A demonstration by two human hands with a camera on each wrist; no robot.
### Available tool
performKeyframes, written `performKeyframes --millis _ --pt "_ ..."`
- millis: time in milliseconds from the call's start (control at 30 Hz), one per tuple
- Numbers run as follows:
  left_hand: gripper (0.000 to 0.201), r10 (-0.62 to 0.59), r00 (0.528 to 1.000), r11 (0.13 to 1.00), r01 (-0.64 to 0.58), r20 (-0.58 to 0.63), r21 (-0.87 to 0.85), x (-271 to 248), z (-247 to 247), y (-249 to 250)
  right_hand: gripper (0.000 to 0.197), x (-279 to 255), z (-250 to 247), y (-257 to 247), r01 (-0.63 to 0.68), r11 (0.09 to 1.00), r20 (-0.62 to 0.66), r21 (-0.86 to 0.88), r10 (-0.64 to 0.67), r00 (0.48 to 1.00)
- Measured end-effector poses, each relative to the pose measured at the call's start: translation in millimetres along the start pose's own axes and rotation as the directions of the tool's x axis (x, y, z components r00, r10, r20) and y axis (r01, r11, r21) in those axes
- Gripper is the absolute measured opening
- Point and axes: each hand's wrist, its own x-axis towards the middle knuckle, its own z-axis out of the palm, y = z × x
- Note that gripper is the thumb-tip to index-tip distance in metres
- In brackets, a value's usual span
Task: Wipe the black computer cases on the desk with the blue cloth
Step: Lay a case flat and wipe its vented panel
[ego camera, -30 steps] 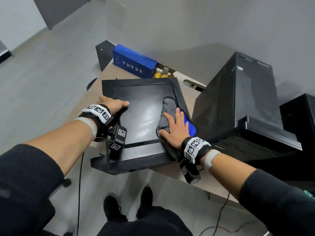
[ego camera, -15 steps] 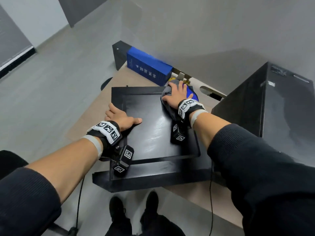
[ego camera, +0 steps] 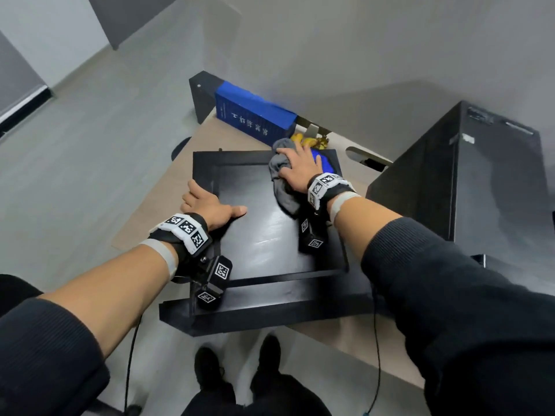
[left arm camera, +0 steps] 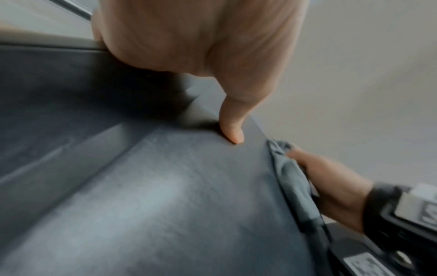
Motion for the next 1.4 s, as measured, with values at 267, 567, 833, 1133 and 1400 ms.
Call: performKeyframes --millis 267,567,833,1133,1400 --pt "0.136 0.126 0.991 0.991 -0.128 0.055 0.042 13.0 4.6 18.9 0.068 -59.0 -3.1 61.2 -0.36 0.918 -0.148 0.164 0.384 0.911" --pt "0.125 0.154 0.915 0.876 0.049 0.373 -0.48 99.1 9.6 -3.6 0.064 -45.3 17.9 -4.6 -0.165 0.981 -0.143 0.106 0.179 0.973" --pt "0.085 0.241 0.87 0.759 0.108 0.43 -0.642 33.8 -53.3 19.2 0.059 -49.0 43.9 -69.5 0.244 0.97 -0.068 0.004 -0.243 0.968" --pt "0.11 0.095 0.908 0.783 0.185 0.408 -0.594 65.4 -51.5 16.6 0.06 -105.4 74.9 -91.2 0.378 0.926 0.014 -0.011 -0.378 0.926" --pt "0.115 0.19 0.892 0.842 0.067 0.411 -0.535 55.1 -31.4 7.8 0.058 -177.5 92.8 -92.4 0.433 0.898 0.036 0.076 -0.436 0.899"
